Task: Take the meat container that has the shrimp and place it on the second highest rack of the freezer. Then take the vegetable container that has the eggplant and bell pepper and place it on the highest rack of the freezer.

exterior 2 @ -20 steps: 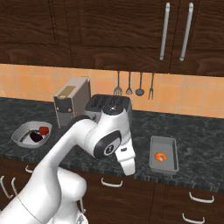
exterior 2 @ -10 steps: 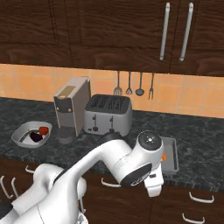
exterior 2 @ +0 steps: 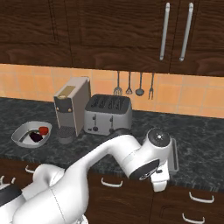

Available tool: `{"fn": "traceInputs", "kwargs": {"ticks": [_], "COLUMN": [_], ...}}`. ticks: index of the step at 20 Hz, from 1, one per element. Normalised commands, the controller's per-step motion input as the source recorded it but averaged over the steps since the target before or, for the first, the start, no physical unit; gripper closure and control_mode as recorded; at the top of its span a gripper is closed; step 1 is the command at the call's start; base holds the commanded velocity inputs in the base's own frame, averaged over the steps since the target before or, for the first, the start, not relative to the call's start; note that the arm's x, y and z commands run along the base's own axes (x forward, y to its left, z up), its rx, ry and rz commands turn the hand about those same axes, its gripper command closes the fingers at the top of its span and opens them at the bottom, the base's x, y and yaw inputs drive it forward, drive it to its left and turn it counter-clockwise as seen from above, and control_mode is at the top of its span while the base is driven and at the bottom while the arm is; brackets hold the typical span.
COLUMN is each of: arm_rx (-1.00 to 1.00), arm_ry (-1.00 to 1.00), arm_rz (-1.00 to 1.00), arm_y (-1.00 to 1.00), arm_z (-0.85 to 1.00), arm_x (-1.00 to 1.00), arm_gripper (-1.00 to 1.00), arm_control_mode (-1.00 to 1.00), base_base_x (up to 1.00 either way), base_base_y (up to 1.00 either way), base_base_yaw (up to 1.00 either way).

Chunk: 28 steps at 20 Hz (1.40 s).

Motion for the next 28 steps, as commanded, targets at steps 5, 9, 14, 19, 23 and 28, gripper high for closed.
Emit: {"fn": "traceInputs", "kwargs": {"ticks": [5, 9, 14, 19, 23, 28], "arm_rx": [0.00, 0.00, 0.03, 0.05, 0.03, 0.01], "arm_ry": [0.00, 0.04, 0.13, 0.14, 0.11, 0.07], "arm_rz": [-0.02, 0.00, 0.00, 0.00, 0.00, 0.00], "arm_y": [-0.04, -0.14, -0.28, -0.39, -0.34, -0.19], "arm_z": [-0.33, -0.40, -0.25, -0.33, -0.41, -0.37], "arm_x": [0.39, 0.39, 0.47, 0.48, 0.44, 0.42], "arm_gripper": [-1.00, -1.00, -1.00, -1.00, -1.00, -1.00], "arm_control_mode": [-1.00, -1.00, -1.00, -1.00, -1.00, -1.00], "base_base_x": [0.00, 0.00, 0.00, 0.00, 0.00, 0.00], "base_base_y": [0.00, 0.00, 0.00, 0.00, 0.00, 0.00], "base_base_yaw": [0.00, 0.00, 0.00, 0.00, 0.00, 0.00]}}
